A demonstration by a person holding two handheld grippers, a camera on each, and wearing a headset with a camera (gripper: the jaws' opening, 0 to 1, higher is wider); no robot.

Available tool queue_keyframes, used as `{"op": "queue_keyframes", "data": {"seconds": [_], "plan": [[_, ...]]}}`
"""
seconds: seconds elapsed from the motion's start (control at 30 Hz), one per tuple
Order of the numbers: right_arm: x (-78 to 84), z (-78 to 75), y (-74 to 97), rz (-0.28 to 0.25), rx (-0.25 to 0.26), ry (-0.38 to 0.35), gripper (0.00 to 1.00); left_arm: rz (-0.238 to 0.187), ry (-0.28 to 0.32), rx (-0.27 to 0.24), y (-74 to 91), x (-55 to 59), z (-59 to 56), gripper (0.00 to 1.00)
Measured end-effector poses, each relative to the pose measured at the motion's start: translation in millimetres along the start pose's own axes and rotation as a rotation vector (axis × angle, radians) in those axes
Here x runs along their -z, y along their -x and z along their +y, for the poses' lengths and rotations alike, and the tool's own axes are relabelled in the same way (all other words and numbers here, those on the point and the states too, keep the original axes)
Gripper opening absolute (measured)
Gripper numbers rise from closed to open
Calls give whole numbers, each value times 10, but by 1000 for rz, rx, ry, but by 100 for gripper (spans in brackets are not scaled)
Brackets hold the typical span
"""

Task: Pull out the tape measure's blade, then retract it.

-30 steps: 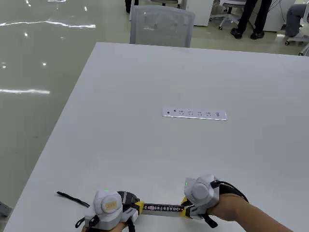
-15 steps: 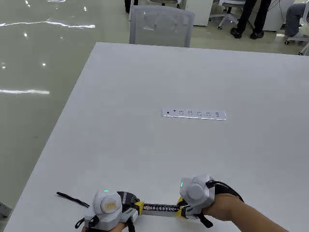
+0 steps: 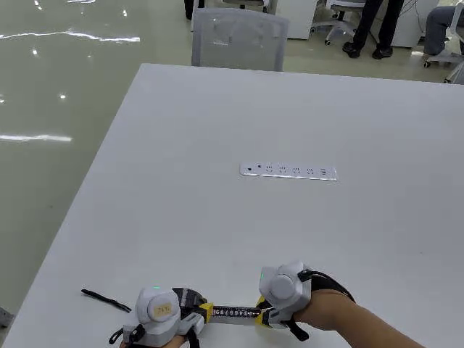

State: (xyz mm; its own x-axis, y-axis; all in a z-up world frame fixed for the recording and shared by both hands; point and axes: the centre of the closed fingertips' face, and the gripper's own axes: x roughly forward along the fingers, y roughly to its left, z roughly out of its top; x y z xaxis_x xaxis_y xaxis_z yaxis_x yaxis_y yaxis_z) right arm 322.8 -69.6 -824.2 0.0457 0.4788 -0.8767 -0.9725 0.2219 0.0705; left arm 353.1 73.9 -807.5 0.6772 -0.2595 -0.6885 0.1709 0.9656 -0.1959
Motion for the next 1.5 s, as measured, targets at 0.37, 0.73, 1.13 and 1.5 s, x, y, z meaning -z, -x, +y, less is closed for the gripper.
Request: {"op": "queue_keyframes", "data": {"seconds": [0.37,0.73,1.13,1.5], "plan": [[-151,27,-87,-18,-3,6,15,-2,5,4,0,-2,4,64],[-256,44,-159,-41,-1,14,15,-1,2,4,0,0,1,64],[-411,61,-231,-68,-8,21,15,0,9,6,6,0,8,64],[-511,71,-284,-87,-12,39,15,1,11,8,2,0,9,64]]}}
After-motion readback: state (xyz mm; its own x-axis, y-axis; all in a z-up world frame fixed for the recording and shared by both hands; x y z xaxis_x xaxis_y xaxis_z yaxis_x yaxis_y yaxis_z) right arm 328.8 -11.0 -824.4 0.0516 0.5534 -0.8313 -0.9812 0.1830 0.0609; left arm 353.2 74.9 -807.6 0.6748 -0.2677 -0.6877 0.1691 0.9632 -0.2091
